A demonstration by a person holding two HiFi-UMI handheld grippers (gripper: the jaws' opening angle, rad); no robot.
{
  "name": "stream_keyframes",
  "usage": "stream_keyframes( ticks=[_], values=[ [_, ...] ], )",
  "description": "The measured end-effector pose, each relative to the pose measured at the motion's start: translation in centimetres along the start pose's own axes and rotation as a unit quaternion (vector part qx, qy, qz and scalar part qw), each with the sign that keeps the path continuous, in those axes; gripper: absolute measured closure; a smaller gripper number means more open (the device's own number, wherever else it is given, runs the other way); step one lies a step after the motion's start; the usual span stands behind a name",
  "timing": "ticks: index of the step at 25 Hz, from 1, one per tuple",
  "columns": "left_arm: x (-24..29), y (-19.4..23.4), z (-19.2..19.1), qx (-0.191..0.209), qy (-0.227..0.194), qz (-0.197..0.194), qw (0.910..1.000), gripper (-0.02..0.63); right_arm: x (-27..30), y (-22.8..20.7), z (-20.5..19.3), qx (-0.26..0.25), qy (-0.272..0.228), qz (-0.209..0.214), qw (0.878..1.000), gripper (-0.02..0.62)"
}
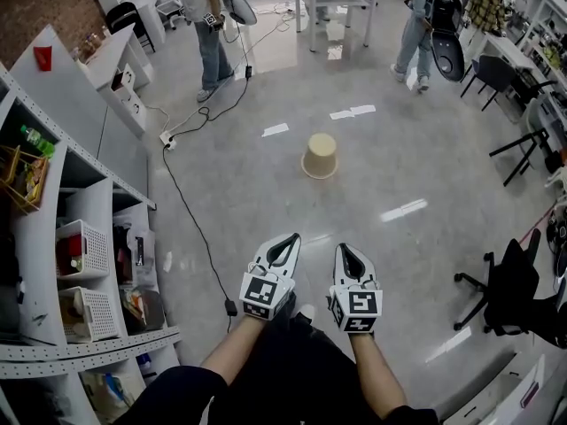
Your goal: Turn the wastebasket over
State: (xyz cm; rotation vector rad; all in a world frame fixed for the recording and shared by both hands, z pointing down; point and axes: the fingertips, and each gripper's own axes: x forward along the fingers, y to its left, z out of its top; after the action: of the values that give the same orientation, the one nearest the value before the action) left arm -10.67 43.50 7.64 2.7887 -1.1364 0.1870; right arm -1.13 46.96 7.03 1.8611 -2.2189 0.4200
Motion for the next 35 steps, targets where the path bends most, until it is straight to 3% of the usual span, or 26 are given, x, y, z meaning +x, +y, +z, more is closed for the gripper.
stream_keyframes(
  ticks=[18,27,35],
  values=[
    [2.7,1.0,0.8,-0.001,0.0,-0.005,1.0,0.598,1.7,-1.2,0.4,0.001,0.005,0.002,1.0,0.584],
    [8.5,4.5,0.0,-0.013,0.014,-0.014,0.9997,0.598,7.4,-4.4,1.0,0.014,0.02,-0.012,1.0,0.584],
    [16.4,10.9,1.2,-0.018,0.02,-0.021,0.9994,0.598,16.5,-6.9,3.6,0.02,0.036,-0.017,0.999,0.584]
  ],
)
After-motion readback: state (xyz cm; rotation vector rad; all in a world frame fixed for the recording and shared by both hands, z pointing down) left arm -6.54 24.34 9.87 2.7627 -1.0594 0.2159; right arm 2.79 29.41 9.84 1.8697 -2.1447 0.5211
